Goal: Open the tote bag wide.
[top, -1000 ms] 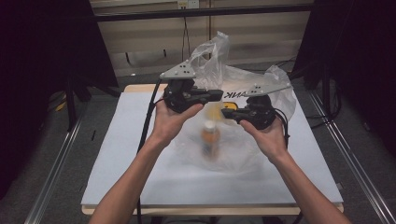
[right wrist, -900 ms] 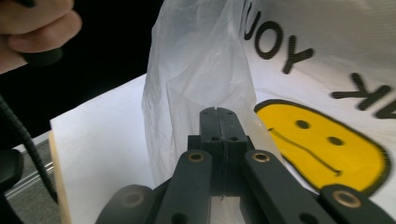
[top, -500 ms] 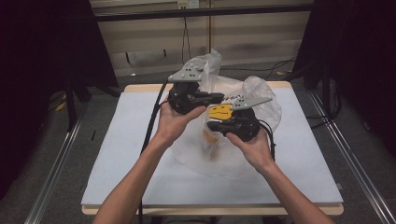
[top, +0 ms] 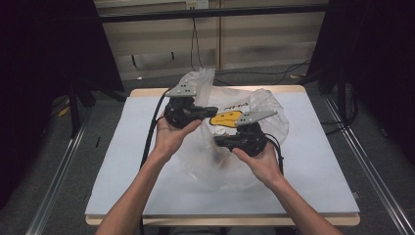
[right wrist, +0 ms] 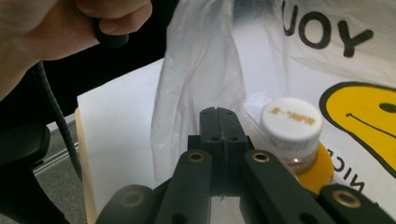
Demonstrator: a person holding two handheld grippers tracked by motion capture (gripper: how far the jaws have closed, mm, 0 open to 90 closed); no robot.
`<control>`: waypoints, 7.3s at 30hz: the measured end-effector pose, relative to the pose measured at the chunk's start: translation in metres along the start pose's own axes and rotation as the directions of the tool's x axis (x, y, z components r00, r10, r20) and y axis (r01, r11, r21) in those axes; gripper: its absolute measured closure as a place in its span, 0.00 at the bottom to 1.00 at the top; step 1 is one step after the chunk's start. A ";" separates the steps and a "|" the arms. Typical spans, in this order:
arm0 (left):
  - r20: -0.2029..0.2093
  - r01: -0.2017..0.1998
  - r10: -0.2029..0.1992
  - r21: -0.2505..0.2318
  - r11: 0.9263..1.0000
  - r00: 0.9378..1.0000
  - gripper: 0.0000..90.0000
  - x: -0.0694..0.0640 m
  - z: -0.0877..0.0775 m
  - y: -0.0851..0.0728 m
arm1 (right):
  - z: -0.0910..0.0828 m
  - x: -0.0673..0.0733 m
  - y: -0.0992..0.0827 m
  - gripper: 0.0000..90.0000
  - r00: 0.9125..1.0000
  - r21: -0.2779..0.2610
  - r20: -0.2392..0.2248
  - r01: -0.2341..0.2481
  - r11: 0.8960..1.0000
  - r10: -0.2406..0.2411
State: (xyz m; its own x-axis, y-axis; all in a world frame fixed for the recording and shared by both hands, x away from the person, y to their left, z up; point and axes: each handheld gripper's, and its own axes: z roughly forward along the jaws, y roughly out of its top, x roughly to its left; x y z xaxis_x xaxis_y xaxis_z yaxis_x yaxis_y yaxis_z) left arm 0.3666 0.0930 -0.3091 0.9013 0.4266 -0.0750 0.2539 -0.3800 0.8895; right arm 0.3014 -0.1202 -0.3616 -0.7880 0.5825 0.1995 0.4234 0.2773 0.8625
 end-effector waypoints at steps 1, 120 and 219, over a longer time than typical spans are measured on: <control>-0.010 -0.003 0.003 0.013 1.000 1.000 1.00 0.001 0.001 -0.004 | 0.000 -0.001 -0.002 1.00 1.000 0.000 -0.004 -0.004 1.000 0.004; 0.150 0.033 -0.043 0.071 0.997 0.988 1.00 -0.020 -0.036 -0.111 | -0.110 -0.013 -0.095 1.00 0.995 -0.025 0.089 -0.037 0.999 0.039; 0.061 0.013 -0.029 0.241 0.971 0.998 1.00 0.028 0.009 -0.100 | -0.034 -0.096 -0.035 1.00 0.999 0.128 0.035 -0.035 0.991 0.031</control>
State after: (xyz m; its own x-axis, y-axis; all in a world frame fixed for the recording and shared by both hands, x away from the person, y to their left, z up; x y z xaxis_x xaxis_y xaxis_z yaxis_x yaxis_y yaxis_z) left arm 0.3694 0.1354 -0.4043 0.9135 0.3862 -0.1280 0.3427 -0.5607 0.7538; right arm 0.3469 -0.2123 -0.3953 -0.7584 0.6172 0.2095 0.5046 0.3526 0.7881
